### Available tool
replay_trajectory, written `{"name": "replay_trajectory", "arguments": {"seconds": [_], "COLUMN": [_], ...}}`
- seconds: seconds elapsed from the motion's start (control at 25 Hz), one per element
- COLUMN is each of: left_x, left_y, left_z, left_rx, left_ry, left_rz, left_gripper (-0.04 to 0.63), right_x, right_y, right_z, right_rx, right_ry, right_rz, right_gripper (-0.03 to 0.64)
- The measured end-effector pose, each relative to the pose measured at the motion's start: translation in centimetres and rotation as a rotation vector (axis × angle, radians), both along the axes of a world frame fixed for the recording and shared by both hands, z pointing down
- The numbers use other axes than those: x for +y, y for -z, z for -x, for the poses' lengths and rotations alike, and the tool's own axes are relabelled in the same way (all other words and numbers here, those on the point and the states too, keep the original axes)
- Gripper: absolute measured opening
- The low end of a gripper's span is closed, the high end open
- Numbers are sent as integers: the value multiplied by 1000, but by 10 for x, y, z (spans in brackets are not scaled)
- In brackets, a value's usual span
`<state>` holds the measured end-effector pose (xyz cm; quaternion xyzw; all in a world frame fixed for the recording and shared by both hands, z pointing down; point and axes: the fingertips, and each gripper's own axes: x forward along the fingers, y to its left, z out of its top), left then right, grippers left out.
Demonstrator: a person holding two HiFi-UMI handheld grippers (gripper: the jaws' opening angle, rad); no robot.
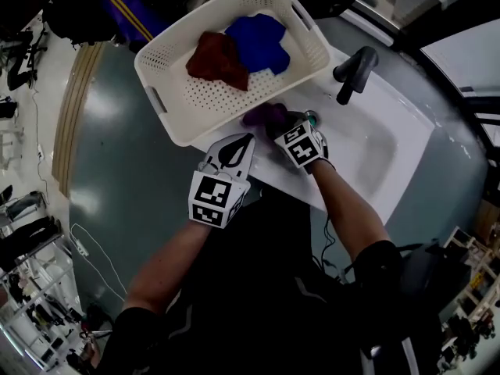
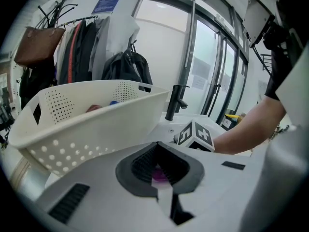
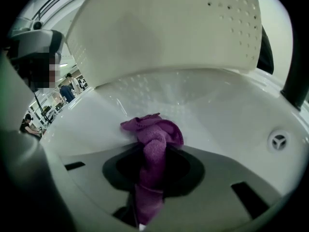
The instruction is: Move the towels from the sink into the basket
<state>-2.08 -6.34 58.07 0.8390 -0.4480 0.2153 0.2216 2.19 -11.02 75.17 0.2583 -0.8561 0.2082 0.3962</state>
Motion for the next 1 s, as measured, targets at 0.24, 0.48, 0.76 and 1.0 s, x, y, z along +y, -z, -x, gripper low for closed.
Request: {"name": "replay_trajectory", "arguments": {"seconds": [0.24,0.48,0.76,1.0], "left_x": [-4,-6,-5,-13], "left_y": [29,62,96,134], "left_z": [-17,-29,-54,-60], "left_rx": [72,116,198,216], "left_ry": [-92,-191,-346,-414], "left_rz": [-30,-79,-93,-175], "left_gripper": [7,7,6,6], "right_x": [10,13,28,27], "right_y": [42,86,144,199], "right_z": [-8,-24,-37,-45], "right_rx": [-26,-38,-79,-160], "right_ry": [-41,-136,-243,-368], "right_rz": [-39,-99,-170,-236], "right_gripper": [101,101,103,104]}}
